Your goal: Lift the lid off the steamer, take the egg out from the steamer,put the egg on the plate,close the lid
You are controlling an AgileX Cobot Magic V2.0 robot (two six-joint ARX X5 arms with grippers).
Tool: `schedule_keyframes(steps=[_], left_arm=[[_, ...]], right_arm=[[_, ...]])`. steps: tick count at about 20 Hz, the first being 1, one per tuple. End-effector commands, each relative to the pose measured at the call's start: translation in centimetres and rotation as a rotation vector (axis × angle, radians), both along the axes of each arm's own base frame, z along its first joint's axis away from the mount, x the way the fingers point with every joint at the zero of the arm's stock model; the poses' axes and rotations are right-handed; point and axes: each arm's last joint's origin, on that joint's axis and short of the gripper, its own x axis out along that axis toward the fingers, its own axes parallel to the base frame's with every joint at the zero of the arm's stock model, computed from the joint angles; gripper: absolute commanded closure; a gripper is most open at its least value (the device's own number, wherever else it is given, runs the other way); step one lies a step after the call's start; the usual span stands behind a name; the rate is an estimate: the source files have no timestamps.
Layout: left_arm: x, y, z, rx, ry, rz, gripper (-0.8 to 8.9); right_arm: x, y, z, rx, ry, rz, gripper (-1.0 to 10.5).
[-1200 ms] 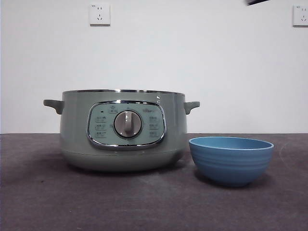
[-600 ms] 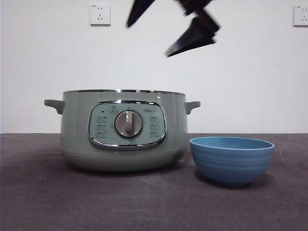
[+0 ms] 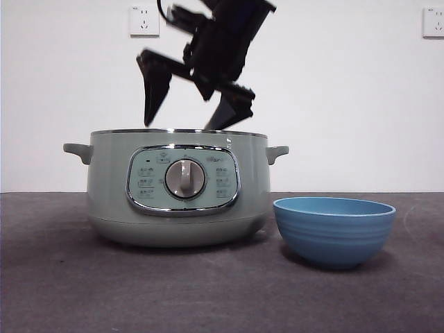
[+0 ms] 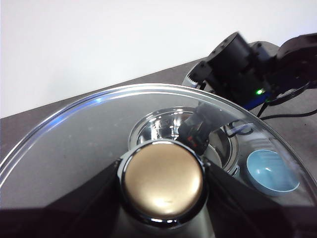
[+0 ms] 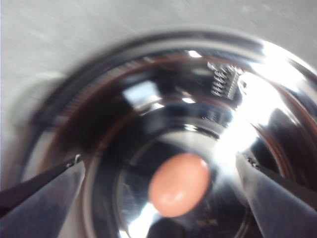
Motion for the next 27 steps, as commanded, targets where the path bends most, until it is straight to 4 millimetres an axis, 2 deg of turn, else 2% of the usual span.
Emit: schedule_keyframes(steps=[1,14,15,20,21,24,25,27], left_arm=[[-0.5,0.2,0.9,-0.030,-0.066,0.000,8.22],[-0.5,0.2,0.8,-0.026,-0.065,-0.004,8.22],[-0.5,0.2,0.8,-0.023,-0.066,-0.005,8.22],[-0.5,0.2,0.7,-0.015,-0.057,-0.005,8.22],[-0.5,0.3,0.7,-0.013,-0.054,-0.005,8.22],[-0.5,0.3,0.7,-0.013,-0.052,-0.005,8.22],[-0.5,0.3,0.7,-0.013,-0.052,-0.005,8.22],[-0.5,0.3,0.7,-0.013,-0.052,-0.005,8.22]], right_arm=[[0.5,0.4,-1.6,-0.047,0.003,0.008,4.1],[1.8,1.5,-7.3,-0.128,0.085,0.009,4.2],[1.8,1.5,-7.4,-0.129,0.084,0.008,4.5],[1.9,1.6,-7.3,-0.123,0.080,0.010,9.3],[1.9,1.6,-7.3,-0.113,0.076,0.014,9.6],[1.8,1.9,-6.7,-0.095,0.054,0.015,9.6],[1.6,1.7,-5.9,-0.085,0.040,0.014,9.6],[0.7,1.0,-2.6,-0.058,-0.001,0.013,9.6]])
